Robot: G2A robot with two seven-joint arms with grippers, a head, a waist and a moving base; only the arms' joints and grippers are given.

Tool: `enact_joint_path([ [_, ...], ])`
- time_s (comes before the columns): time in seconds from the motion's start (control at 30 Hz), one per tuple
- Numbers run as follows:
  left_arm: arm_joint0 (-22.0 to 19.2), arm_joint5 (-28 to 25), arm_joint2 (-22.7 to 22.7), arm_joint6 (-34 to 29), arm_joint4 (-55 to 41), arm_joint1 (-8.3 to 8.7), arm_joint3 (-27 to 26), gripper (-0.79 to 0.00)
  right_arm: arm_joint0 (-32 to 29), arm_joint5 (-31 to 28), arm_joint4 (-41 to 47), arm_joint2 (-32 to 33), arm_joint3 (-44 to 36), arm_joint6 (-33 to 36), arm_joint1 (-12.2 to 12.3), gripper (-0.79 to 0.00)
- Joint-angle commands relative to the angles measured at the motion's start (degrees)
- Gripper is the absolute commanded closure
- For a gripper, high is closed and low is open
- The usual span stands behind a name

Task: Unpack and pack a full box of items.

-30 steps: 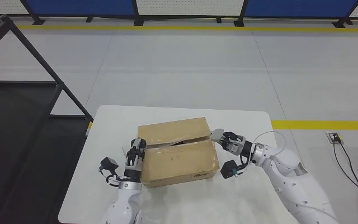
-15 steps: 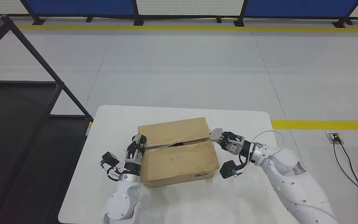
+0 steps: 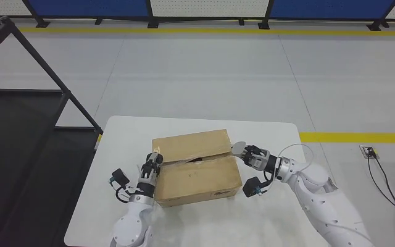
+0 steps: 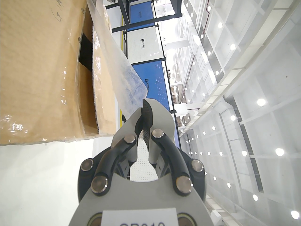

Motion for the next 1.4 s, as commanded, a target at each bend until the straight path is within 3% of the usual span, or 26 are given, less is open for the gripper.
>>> enact_joint_path([
  [0.0, 0.20, 0.06, 0.04, 0.53, 3.47, 0.12, -0.12, 0.000, 0.17, 0.06, 0.02, -0.15, 0.21, -0.07, -0.03, 0.000],
  [0.17, 0.54, -0.98, 0.40, 2.34, 8.87, 0.21, -0.64, 0.000, 0.41, 0.23, 0.16, -0.44, 0.52, -0.08, -0.08, 0.000],
  [0.57, 7.50, -9.16, -3.56, 1.56, 18.90, 1.30, -7.10, 0.000, 0.10, 2.46, 0.65, -0.43, 0.32, 0.06, -0.06, 0.000],
  [0.6, 8.25, -9.72, -3.80, 0.61, 19.07, 1.41, -7.55, -0.219, 0.04, 2.71, 0.70, -0.41, 0.31, 0.21, -0.07, 0.000],
  [0.63, 8.25, -9.72, -3.80, 0.61, 19.07, 1.41, -7.55, -0.785, 0.04, 2.71, 0.70, -0.41, 0.31, 0.21, -0.07, 0.000],
  [1.07, 7.84, -8.11, -4.22, -0.77, 17.57, 1.45, -7.64, -0.785, 0.04, 2.71, 0.70, -0.41, 0.31, 0.21, -0.07, 0.000],
  [1.17, 6.99, -6.09, -5.23, 2.72, 24.62, 1.60, -8.34, -0.785, 0.04, 2.71, 0.70, -0.41, 0.31, 0.21, -0.07, 0.000],
  [1.37, 5.61, -2.70, -6.52, 0.99, 36.05, 2.21, -11.10, -0.785, -1.16, 2.63, 1.01, -0.23, -1.03, 0.83, 0.04, 0.000],
])
